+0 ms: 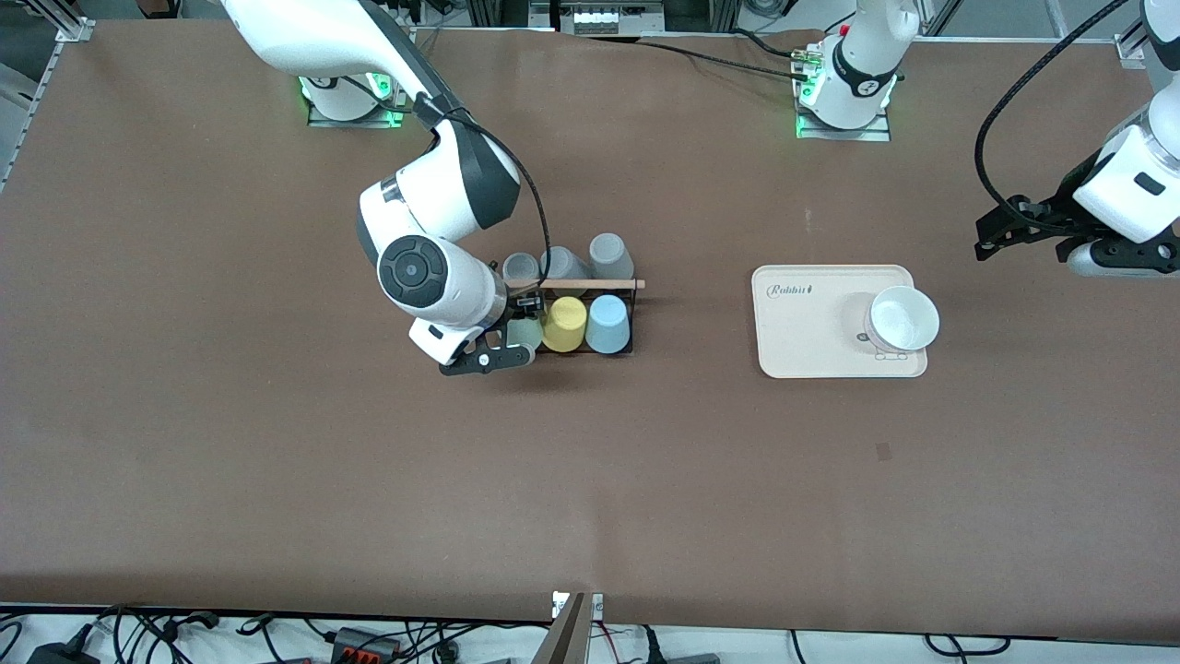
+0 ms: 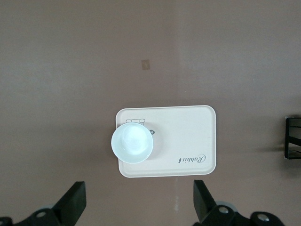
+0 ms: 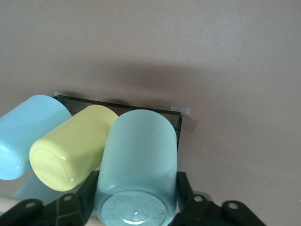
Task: Hang scattered cups on rack with three cups
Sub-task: 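Open the right gripper and draw it back away from the rack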
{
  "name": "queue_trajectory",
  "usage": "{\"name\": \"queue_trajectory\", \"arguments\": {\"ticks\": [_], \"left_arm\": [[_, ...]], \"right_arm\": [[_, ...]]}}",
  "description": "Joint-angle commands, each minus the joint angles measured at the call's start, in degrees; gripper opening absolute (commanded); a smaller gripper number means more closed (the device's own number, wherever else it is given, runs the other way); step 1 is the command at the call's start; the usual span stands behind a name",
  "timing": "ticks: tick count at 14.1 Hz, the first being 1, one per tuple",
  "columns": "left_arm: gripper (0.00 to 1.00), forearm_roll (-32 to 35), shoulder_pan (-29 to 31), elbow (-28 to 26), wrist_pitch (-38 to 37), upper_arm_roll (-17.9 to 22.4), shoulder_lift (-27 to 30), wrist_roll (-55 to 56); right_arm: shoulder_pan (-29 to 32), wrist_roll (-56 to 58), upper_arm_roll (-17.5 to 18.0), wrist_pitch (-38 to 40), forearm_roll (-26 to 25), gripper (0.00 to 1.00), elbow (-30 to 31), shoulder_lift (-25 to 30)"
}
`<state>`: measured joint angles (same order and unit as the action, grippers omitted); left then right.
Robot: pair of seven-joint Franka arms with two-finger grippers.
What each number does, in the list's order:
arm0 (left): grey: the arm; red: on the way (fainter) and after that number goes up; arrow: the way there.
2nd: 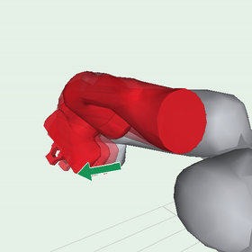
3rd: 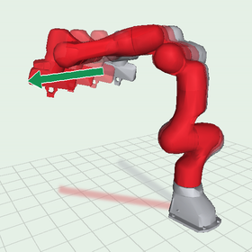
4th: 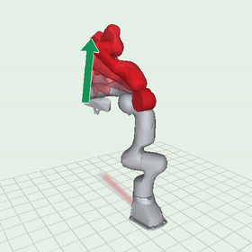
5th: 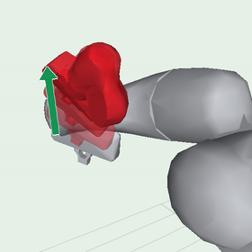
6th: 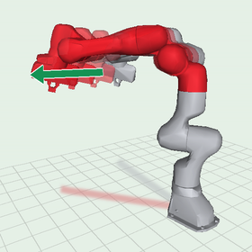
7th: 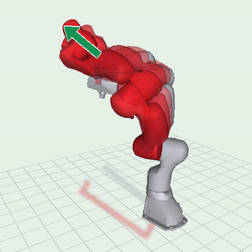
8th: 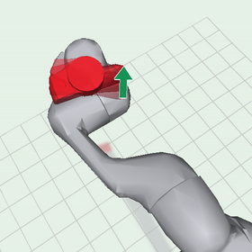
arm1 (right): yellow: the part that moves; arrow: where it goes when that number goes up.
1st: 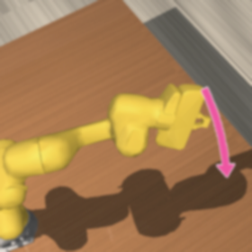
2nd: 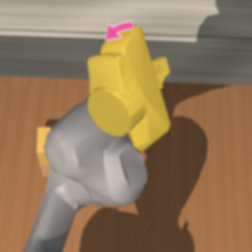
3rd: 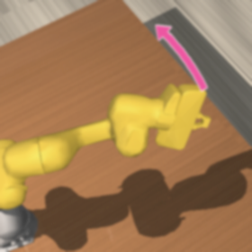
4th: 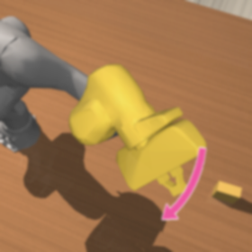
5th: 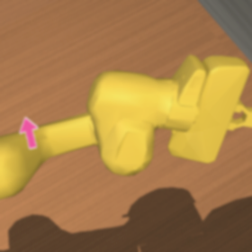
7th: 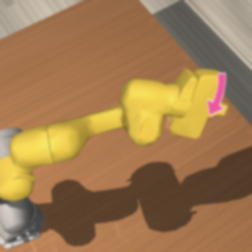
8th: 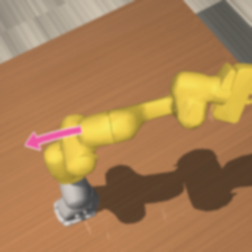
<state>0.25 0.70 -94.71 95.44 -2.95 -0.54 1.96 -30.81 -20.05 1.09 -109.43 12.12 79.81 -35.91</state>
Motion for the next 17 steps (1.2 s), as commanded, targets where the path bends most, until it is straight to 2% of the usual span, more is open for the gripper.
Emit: {"name": "queue_trajectory", "arguments": {"ticks": [1, 5, 8, 12, 14, 17], "left_arm": [[1.0, 1.07, -0.18, -0.65, -0.78, -0.22, 0.89, -0.02], [1.0, 1.07, -0.18, -0.65, -0.78, -0.22, 0.89, -0.02], [1.0, 1.07, -0.18, -0.65, -0.78, -0.22, 0.89, -0.02], [1.0, 1.16, -0.26, -0.65, -0.78, -0.22, 0.89, -0.02], [1.0, 1.16, -0.26, -0.65, -0.78, -0.22, 0.89, -0.02], [1.0, 1.16, -0.26, -0.56, -0.78, -0.22, 0.89, -0.02]], "right_arm": [[0.05, -0.34, -0.65, 1.67, 0.97, 1.0, -3.16, -0.12], [0.31, -0.43, -1.17, 3.43, 0.8, 1.0, -5.18, 0.14], [0.66, -0.43, -2.31, 3.44, -0.16, 1.0, -5.54, 2.77], [0.75, 0.71, -7.05, 3.52, -5.69, 1.0, -5.54, 7.16], [1.89, 1.5, -10.3, 6.57, -6.15, 1.0, -5.54, 8.92], [4.87, 1.5, -12.6, 10.55, -6.23, 1.0, -6.42, 12.08]]}}
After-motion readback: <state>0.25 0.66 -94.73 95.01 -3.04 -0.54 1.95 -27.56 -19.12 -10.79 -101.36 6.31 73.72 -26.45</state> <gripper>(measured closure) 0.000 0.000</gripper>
